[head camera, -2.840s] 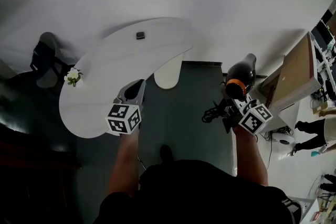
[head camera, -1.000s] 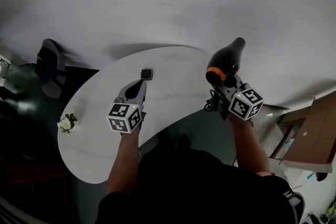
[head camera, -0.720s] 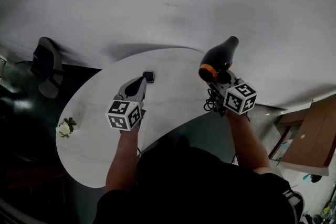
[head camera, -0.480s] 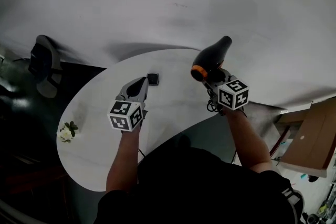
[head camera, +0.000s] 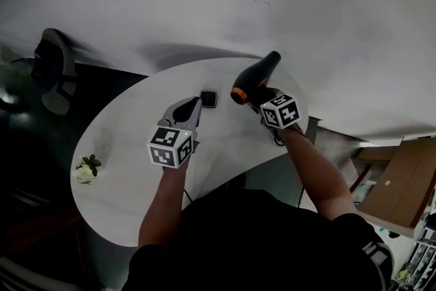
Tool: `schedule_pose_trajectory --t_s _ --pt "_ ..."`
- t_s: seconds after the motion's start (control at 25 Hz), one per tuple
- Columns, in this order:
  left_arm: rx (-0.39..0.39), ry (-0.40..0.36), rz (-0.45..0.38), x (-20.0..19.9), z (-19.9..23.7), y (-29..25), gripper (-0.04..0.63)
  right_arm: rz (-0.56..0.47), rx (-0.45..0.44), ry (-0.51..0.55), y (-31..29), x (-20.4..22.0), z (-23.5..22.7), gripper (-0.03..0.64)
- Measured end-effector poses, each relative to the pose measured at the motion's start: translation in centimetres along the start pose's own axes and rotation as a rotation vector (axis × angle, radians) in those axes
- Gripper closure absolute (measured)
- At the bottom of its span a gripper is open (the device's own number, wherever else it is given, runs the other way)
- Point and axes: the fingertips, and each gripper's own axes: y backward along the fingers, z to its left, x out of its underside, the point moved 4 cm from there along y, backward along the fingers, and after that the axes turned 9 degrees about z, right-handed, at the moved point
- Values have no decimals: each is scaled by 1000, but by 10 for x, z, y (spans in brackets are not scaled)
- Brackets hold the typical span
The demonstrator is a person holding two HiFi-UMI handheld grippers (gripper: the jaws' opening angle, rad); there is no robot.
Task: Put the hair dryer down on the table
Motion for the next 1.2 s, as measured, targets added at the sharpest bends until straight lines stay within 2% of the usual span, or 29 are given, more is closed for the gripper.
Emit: schedule_pose_trajectory --t_s 0.4,0.6,1.0,1.2 --pt "-11 47 13 15 10 -7 586 249 -38 38 -73 27 6 445" --pt "-25 55 24 20 12 -5 586 331 -33 86 -88 39 14 443" --pt "-29 54 42 21 8 -8 586 364 26 151 -98 46 19 443" --pt "-23 41 44 18 1 -10 586 350 1 135 -94 45 20 440"
